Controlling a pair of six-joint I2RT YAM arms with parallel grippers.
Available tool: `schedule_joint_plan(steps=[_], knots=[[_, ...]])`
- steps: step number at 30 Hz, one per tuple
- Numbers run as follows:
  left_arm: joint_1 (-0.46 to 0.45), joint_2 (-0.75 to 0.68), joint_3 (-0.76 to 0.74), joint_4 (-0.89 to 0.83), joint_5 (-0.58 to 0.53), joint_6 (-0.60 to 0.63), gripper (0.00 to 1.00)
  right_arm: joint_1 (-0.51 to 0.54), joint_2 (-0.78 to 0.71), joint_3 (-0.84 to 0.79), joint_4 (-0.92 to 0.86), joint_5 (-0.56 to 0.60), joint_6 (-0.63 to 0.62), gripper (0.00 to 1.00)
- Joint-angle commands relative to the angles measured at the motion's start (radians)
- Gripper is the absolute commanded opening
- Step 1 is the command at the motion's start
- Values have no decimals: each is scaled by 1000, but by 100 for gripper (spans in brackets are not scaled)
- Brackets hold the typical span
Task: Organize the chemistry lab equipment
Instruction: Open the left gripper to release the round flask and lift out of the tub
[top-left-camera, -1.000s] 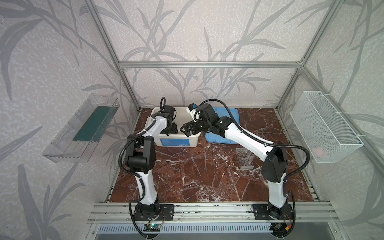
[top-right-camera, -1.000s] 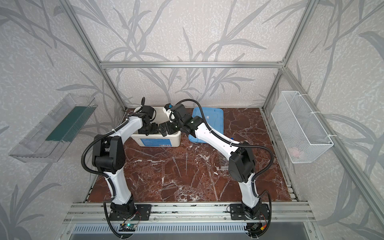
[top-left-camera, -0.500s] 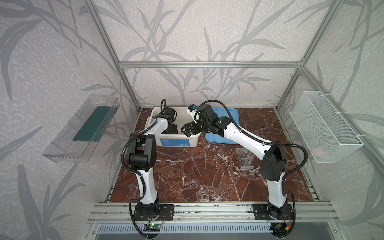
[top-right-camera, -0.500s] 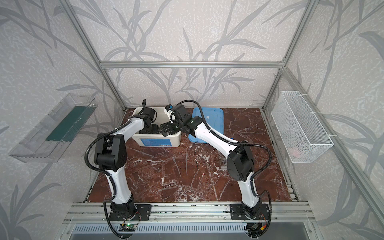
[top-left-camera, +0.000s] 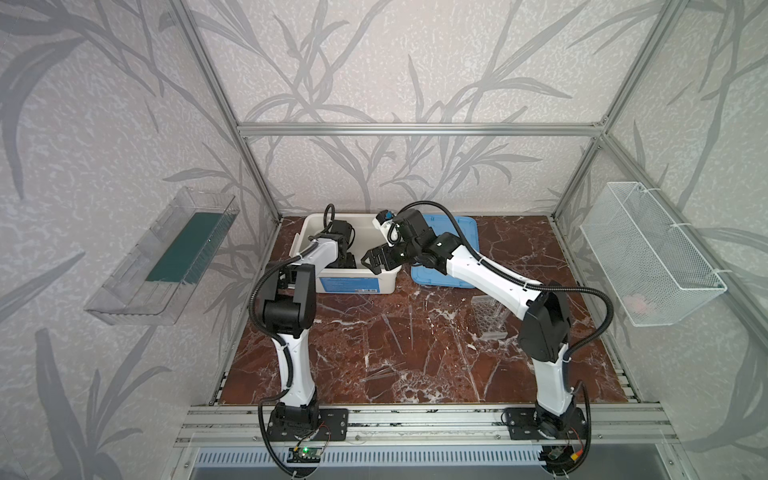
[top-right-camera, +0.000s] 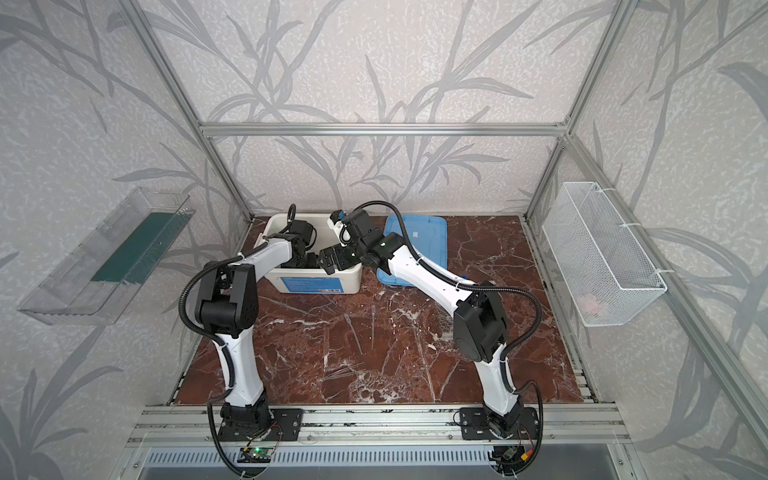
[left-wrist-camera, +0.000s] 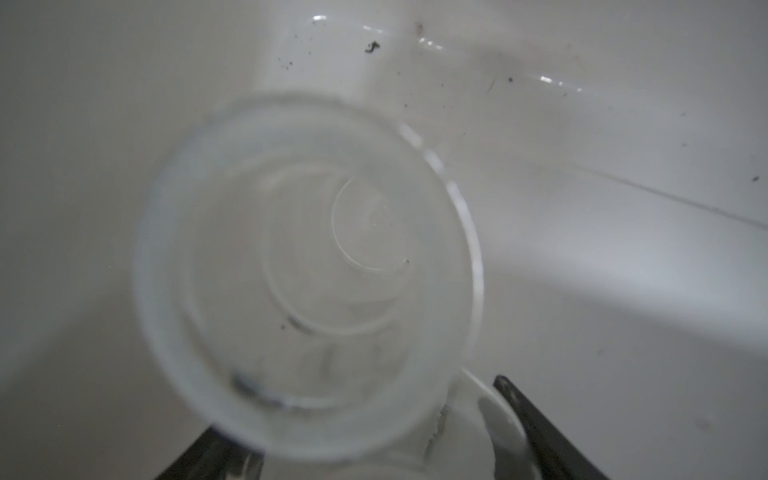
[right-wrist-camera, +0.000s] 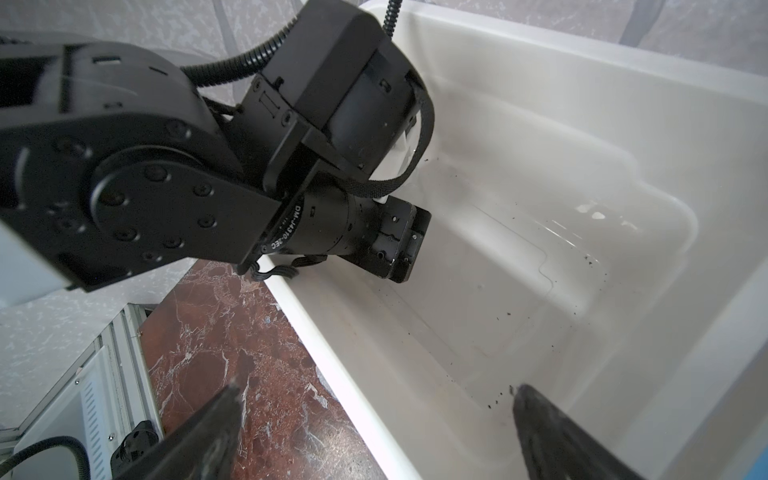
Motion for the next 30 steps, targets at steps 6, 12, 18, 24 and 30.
schedule_joint_plan(steps=[6, 12, 18, 24, 30], knots=[[2, -16, -7, -6, -3, -18, 76, -1, 11, 33, -4, -5, 0, 100], [2, -62, 4, -19, 1, -11, 93, -2, 3, 31, -5, -4, 3, 100], [1, -87, 18, -36, 6, -9, 99, -2, -9, 33, -5, -5, 3, 100], [-5, -135, 57, -119, 40, -21, 99, -2, -32, 30, -14, 1, -1, 100], [-16, -256, 72, -170, 45, -33, 99, -2, -87, 17, -20, -14, 14, 100]])
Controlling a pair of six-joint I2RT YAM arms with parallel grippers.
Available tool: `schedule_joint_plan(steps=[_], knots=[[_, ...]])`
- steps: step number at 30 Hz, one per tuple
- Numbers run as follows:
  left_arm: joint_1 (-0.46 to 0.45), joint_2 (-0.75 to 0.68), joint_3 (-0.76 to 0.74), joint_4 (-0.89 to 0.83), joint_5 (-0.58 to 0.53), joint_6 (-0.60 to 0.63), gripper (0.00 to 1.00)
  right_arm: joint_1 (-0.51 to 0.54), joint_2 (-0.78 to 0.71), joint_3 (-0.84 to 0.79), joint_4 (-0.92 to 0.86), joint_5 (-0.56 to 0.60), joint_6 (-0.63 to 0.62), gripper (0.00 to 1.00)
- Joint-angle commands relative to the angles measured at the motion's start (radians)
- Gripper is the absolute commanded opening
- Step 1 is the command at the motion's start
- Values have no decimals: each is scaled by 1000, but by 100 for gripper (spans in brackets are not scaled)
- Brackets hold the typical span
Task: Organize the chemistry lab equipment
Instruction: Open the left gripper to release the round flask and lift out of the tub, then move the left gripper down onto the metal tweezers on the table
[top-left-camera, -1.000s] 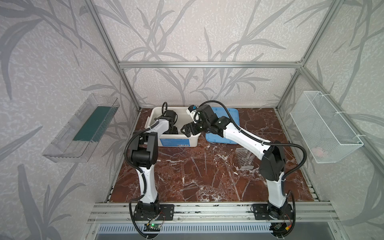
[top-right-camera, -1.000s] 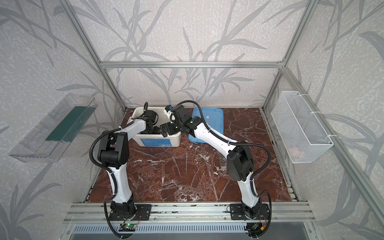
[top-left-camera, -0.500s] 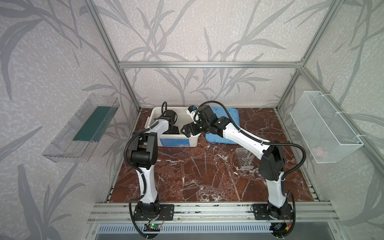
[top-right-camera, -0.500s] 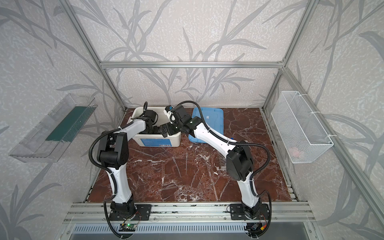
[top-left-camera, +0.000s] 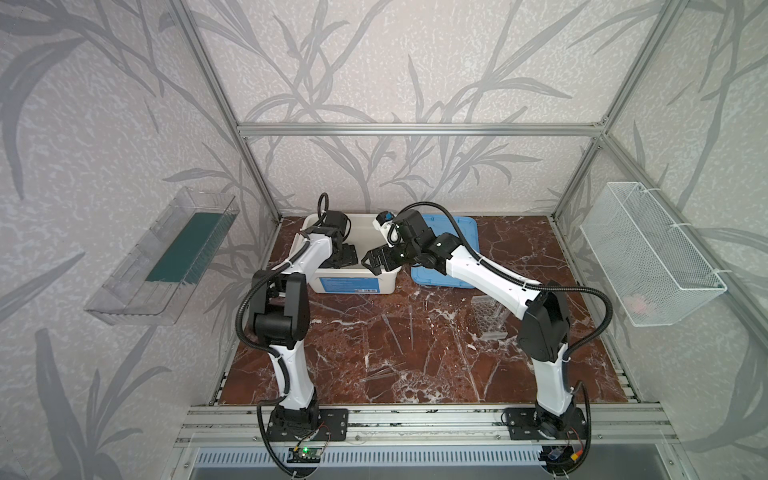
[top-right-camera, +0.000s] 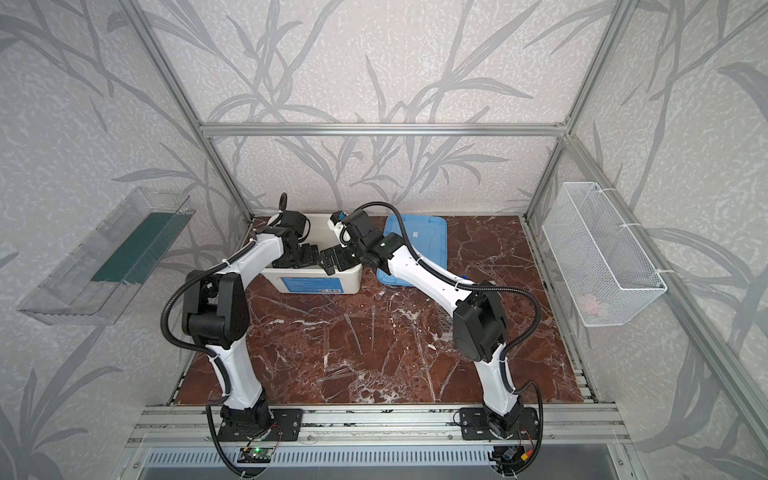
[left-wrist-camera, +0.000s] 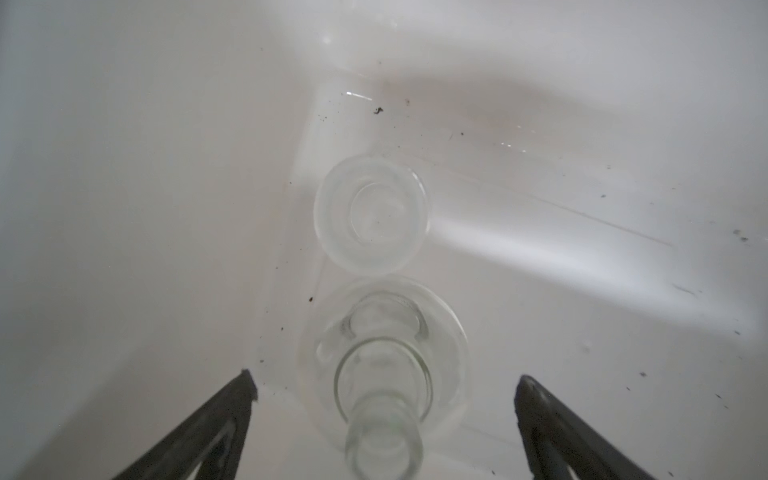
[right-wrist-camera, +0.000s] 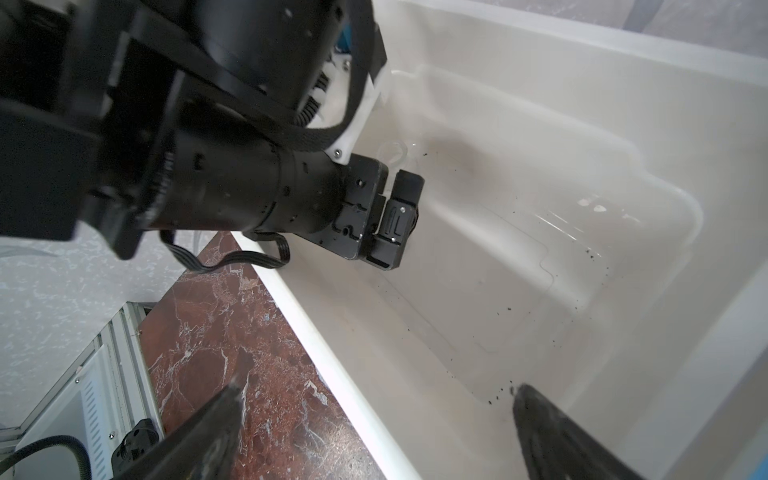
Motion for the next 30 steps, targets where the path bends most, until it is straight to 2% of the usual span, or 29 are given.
schedule_joint_plan(steps=[1, 12, 15, 17, 19, 23, 28, 30], knots=[[-7, -106, 47, -80, 23, -7, 99, -2, -92, 10, -8, -10, 5, 100], [-16, -296, 74, -206, 106, -18, 99, -6, -314, -177, -10, 52, -28, 100], [-30, -367, 65, -203, 164, -3, 99, -8, -419, -270, -8, 61, -23, 100], [-45, -422, 65, -207, 248, 23, 99, -8, -490, -352, 3, 59, -16, 100], [-82, -482, 60, -216, 265, 62, 99, -8, -550, -422, -6, 58, -11, 100], [-177, -557, 99, -340, 206, 132, 98, -16, -675, -564, -26, 38, -14, 100], [-259, -670, -15, -326, 360, 181, 96, -25, -790, -711, -24, 17, -11, 100], [-316, -697, -67, -328, 368, 208, 99, -27, -841, -776, -7, 14, -8, 100]])
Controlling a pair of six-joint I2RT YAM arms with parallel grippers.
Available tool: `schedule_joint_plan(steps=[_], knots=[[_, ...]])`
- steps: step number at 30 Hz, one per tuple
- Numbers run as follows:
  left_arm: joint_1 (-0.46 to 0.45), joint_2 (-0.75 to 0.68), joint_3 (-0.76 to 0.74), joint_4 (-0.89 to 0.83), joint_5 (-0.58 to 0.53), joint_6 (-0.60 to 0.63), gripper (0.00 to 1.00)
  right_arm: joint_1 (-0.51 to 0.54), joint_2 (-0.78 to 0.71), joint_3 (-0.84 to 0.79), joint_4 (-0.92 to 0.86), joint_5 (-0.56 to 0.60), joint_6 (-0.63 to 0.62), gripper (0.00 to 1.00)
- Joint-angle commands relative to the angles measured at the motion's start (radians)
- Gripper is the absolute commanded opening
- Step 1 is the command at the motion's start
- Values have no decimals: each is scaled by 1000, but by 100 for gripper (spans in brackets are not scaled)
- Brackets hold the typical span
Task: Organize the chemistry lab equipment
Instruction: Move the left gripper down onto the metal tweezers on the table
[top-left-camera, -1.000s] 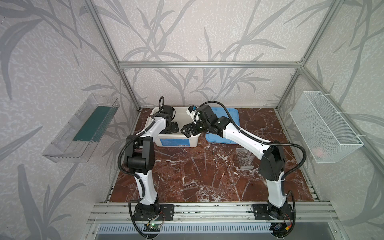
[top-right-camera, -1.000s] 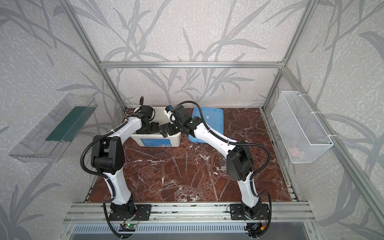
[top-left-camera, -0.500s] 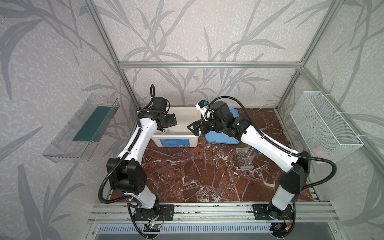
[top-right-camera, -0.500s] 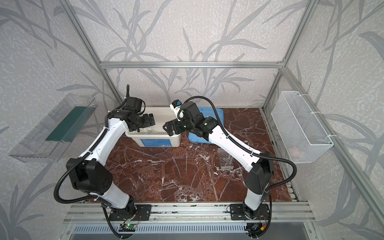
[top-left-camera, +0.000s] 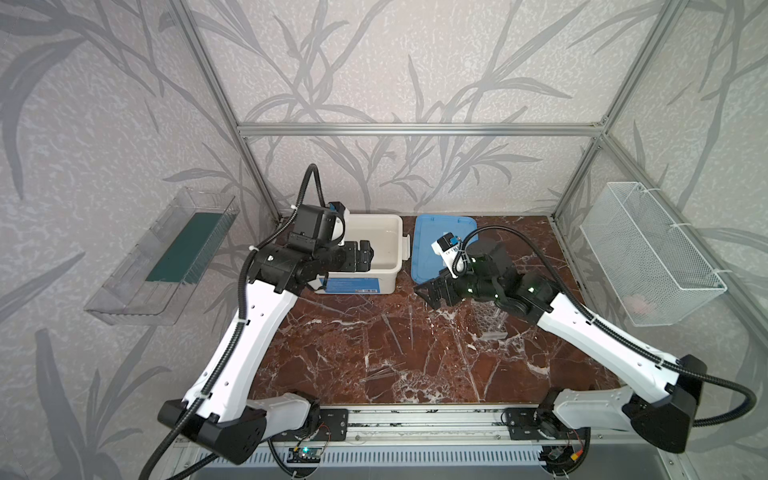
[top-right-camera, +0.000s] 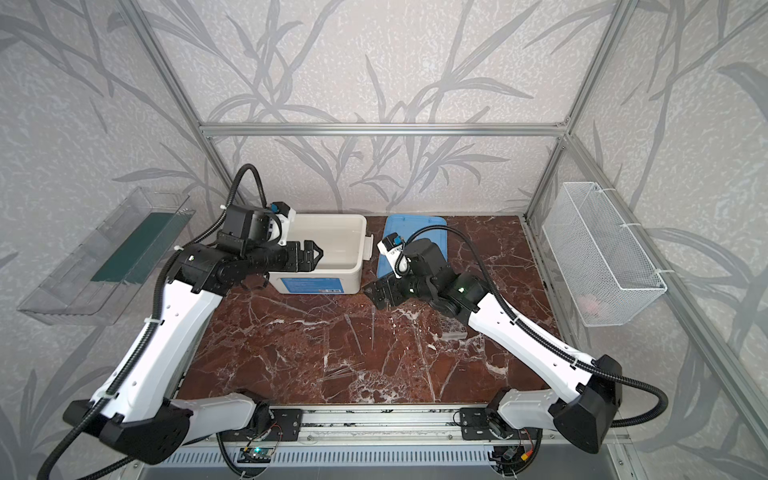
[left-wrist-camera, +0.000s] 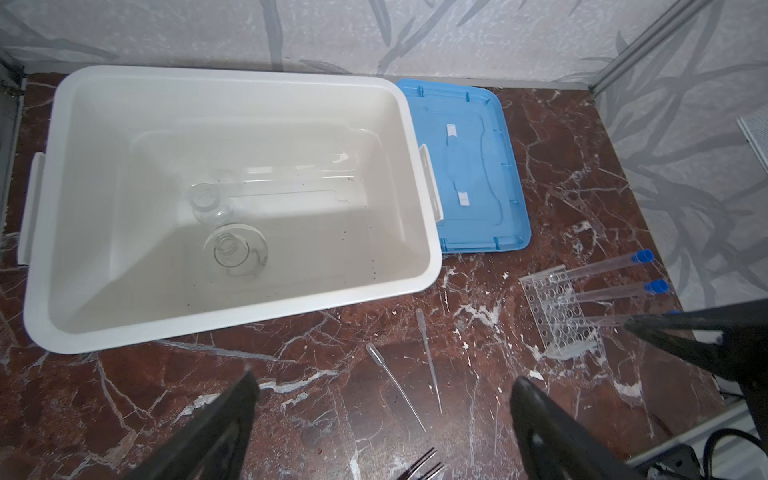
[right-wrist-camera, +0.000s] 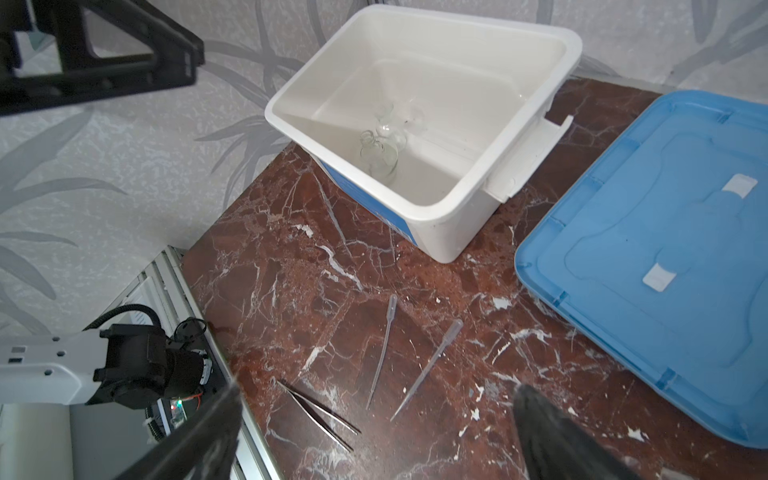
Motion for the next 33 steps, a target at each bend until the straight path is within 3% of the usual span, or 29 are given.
schedule_joint_plan(steps=[1, 7, 12, 17, 25, 33], knots=[[-87, -27, -94, -54, 71, 91, 99, -6, -80, -79, 11, -14, 8, 99], [-200, -79, -360, 84, 62, -30, 97, -15, -289, -308, 127, 54, 92, 97], [-286, -63, -517, 129, -83, -165, 93, -15, -300, -340, 59, 36, 85, 99], [-401, -15, -643, 225, -90, -281, 93, -15, -304, -374, 41, 21, 77, 100], [-585, 91, -752, 346, -90, -363, 97, -15, -336, -418, 75, 54, 108, 100], [-600, 162, -811, 416, -109, -385, 96, -15, -351, -434, 101, 45, 133, 100]])
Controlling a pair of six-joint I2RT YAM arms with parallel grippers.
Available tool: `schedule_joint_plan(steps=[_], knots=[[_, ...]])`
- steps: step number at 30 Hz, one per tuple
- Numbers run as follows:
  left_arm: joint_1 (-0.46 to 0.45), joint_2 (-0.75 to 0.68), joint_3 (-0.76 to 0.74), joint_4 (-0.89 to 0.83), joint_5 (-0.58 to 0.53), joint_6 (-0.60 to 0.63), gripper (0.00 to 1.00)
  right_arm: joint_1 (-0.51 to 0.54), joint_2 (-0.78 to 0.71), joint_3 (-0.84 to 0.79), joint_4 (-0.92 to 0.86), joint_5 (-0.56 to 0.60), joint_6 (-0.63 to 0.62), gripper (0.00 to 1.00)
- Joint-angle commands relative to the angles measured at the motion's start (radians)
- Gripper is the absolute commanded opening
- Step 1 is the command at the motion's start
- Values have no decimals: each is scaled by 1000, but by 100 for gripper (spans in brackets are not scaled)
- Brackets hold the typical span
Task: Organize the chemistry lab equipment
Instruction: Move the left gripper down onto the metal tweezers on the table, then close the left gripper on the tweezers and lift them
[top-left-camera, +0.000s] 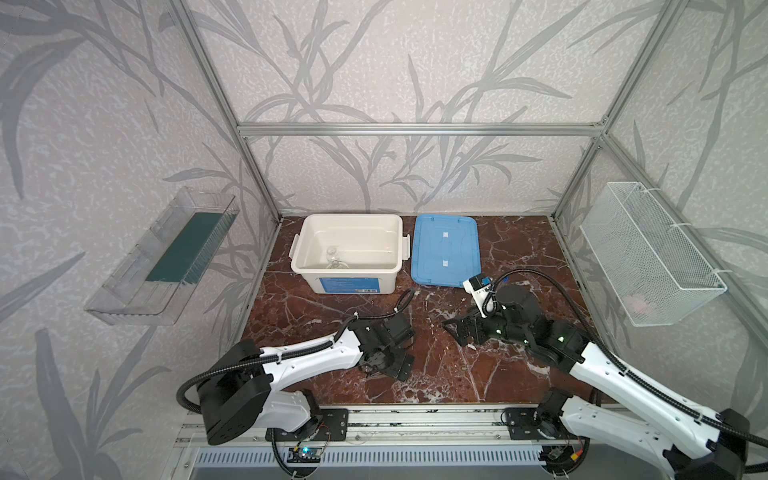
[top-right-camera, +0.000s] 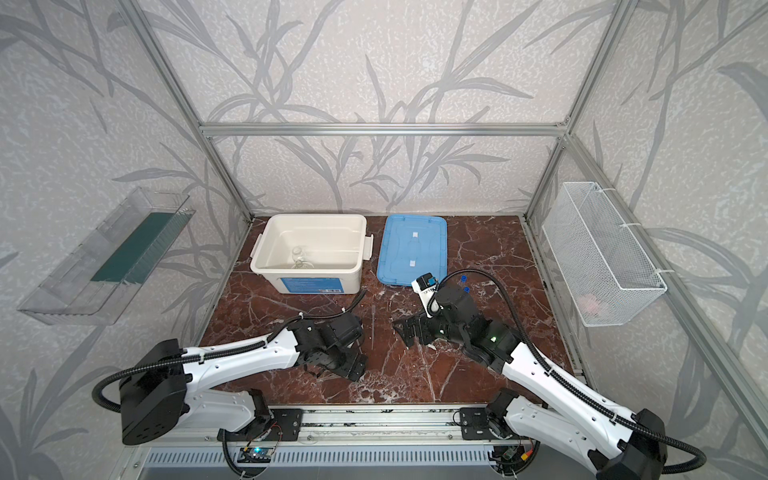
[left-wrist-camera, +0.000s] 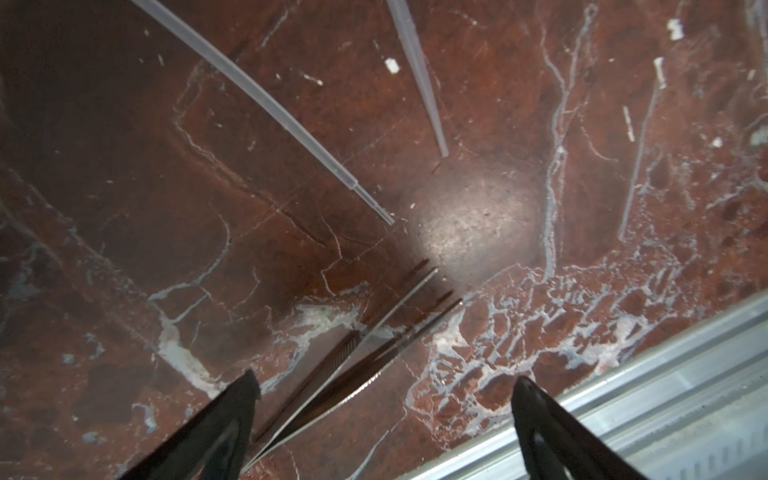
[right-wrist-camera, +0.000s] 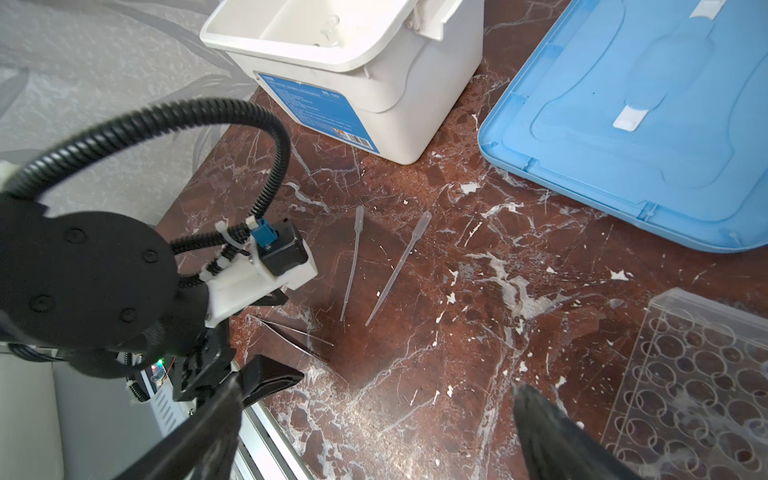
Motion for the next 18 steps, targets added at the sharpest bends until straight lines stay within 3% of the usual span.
schedule_joint_plan(steps=[1, 8, 18], knots=[[-21, 30, -7, 27, -30, -26, 96, -4, -16, -14, 26, 10, 20, 100], [-67, 99, 1, -41, -101, -67, 90, -4, -9, -23, 28, 24, 33, 99], [-80, 51, -42, -45, -148, -156, 70, -4, 1, -24, 37, 48, 42, 99]])
